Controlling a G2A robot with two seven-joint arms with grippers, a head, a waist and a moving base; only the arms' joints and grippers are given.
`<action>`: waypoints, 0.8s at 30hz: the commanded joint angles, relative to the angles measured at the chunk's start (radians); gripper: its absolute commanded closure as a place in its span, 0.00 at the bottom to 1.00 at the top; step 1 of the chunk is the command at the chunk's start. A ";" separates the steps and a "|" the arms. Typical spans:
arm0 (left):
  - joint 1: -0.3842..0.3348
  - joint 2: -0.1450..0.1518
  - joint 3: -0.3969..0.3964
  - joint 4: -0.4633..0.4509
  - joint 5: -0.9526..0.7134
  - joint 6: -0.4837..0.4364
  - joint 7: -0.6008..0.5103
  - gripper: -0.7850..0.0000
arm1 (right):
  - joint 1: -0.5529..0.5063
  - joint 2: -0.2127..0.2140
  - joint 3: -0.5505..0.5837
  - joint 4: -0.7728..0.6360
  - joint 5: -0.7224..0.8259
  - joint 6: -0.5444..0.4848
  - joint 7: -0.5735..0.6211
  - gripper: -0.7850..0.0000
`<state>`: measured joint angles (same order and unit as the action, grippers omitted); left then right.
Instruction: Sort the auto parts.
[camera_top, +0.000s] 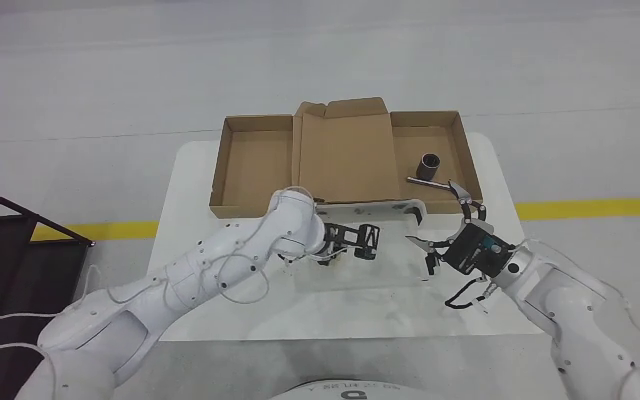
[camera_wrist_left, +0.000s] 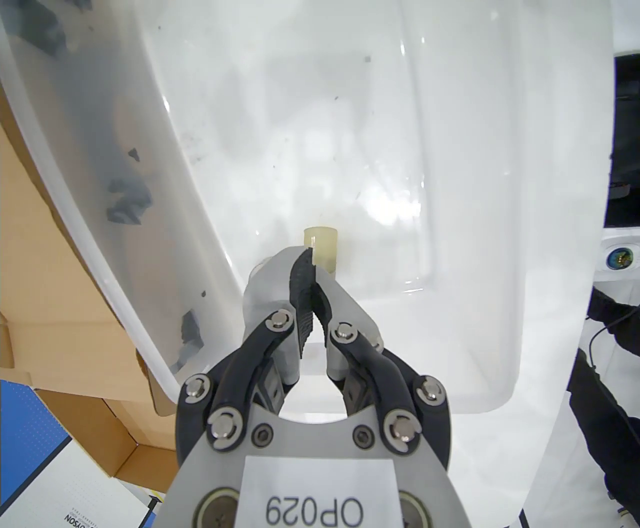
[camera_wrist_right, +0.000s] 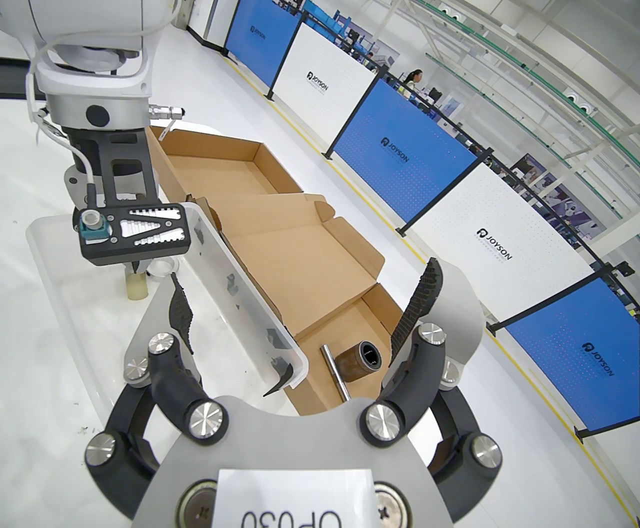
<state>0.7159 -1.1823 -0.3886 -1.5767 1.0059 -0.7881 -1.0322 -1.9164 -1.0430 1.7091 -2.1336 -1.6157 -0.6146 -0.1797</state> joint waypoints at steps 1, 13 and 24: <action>-0.009 -0.008 0.016 0.013 -0.005 -0.008 0.008 0.25 | 0.000 0.000 0.000 0.000 0.000 0.000 0.000 0.00; -0.072 -0.060 0.122 0.125 -0.033 -0.033 0.033 0.14 | 0.000 0.000 0.000 0.000 0.000 0.000 0.000 0.00; -0.118 -0.114 0.188 0.231 -0.054 -0.040 0.040 0.52 | 0.000 0.000 0.000 0.000 0.000 0.000 0.000 0.00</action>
<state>0.6017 -1.2908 -0.2049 -1.3551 0.9521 -0.8298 -0.9902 -1.9164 -1.0430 1.7091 -2.1336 -1.6157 -0.6146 -0.1797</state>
